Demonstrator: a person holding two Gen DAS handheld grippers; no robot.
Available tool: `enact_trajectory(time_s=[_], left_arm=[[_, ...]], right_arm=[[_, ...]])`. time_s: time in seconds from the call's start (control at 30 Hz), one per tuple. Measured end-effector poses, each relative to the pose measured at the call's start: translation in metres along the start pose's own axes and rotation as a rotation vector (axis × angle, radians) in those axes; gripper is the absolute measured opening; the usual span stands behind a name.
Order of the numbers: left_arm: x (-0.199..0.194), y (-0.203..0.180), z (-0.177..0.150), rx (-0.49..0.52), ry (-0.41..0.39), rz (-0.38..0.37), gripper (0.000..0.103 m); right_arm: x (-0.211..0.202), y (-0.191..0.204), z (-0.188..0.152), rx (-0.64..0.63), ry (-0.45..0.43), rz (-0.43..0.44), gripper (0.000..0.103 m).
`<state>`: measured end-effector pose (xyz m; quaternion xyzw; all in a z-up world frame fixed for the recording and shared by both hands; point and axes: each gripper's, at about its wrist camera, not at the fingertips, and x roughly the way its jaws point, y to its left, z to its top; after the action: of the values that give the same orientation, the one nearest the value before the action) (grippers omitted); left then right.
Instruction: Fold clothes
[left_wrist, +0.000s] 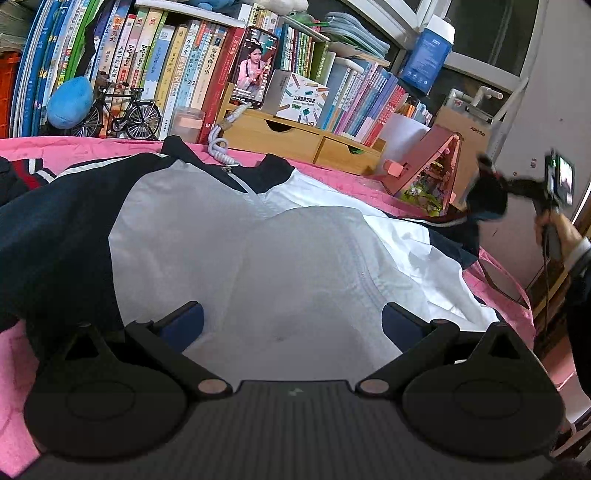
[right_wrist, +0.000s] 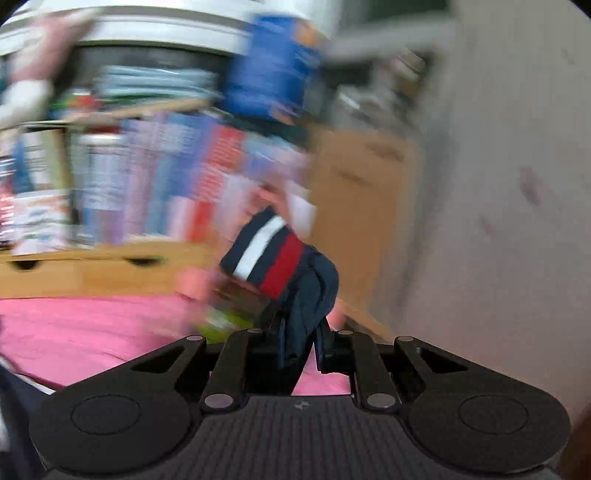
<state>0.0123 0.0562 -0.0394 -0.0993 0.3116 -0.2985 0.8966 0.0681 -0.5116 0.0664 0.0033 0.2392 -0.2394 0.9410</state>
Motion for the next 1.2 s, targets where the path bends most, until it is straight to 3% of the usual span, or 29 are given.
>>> enact_trajectory(time_s=[0.07, 0.1, 0.13, 0.17, 0.2, 0.3, 0.33, 0.47, 0.5, 0.63, 0.7, 0.73, 0.8, 0.9, 0.97, 1.03, 1.13, 1.2], left_arm=[[0.0, 0.001, 0.0, -0.005, 0.0, 0.001, 0.103], [0.0, 0.002, 0.0, -0.007, 0.001, 0.001, 0.103], [0.0, 0.002, 0.0, -0.01, 0.002, 0.002, 0.103], [0.0, 0.003, 0.0, -0.013, 0.002, 0.003, 0.103], [0.0, 0.003, 0.0, -0.016, 0.004, 0.004, 0.103], [0.001, 0.003, 0.0, -0.02, 0.006, 0.025, 0.103], [0.001, 0.002, 0.0, -0.017, 0.007, 0.043, 0.103], [0.003, -0.008, -0.001, 0.023, 0.022, 0.151, 0.103], [0.004, -0.011, -0.001, 0.038, 0.028, 0.178, 0.103], [-0.008, -0.033, -0.012, 0.119, 0.041, 0.284, 0.103], [-0.024, -0.044, -0.022, 0.163, 0.033, 0.283, 0.103], [-0.028, -0.047, -0.029, 0.19, 0.043, 0.295, 0.103], [-0.036, -0.053, -0.043, 0.243, 0.062, 0.318, 0.103], [-0.049, -0.056, -0.058, 0.269, 0.076, 0.332, 0.103], [-0.059, -0.053, -0.063, 0.25, 0.077, 0.332, 0.103], [-0.068, -0.05, -0.065, 0.208, 0.082, 0.337, 0.103], [-0.08, -0.058, -0.061, 0.18, 0.086, 0.347, 0.103], [-0.085, -0.072, -0.058, 0.208, 0.062, 0.34, 0.103]], right_arm=[[0.015, -0.032, -0.018, 0.089, 0.097, 0.001, 0.029], [0.023, -0.048, -0.027, 0.134, 0.146, 0.002, 0.051], [0.028, -0.058, -0.036, 0.155, 0.19, 0.003, 0.084], [0.029, -0.061, -0.047, 0.151, 0.23, 0.006, 0.095], [0.027, -0.06, -0.057, 0.138, 0.25, 0.012, 0.099], [0.001, -0.043, -0.08, 0.066, 0.253, 0.088, 0.1], [-0.014, -0.033, -0.087, 0.076, 0.248, 0.171, 0.1], [-0.085, 0.021, -0.128, 0.083, 0.203, 0.698, 0.103], [-0.1, 0.038, -0.14, 0.056, 0.193, 0.791, 0.103], [-0.149, 0.102, -0.179, -0.069, 0.182, 1.021, 0.1], [-0.173, 0.116, -0.19, -0.105, 0.165, 1.134, 0.1], [-0.181, 0.122, -0.195, -0.148, 0.153, 1.145, 0.1], [-0.188, 0.128, -0.202, -0.266, 0.134, 1.061, 0.099], [-0.175, 0.114, -0.216, -0.332, 0.145, 0.91, 0.091], [-0.167, 0.088, -0.219, -0.344, 0.092, 0.746, 0.103], [-0.159, 0.062, -0.215, -0.312, 0.11, 0.601, 0.103], [-0.161, 0.032, -0.202, -0.212, 0.156, 0.52, 0.102], [-0.18, 0.032, -0.2, -0.193, 0.103, 0.605, 0.102]])
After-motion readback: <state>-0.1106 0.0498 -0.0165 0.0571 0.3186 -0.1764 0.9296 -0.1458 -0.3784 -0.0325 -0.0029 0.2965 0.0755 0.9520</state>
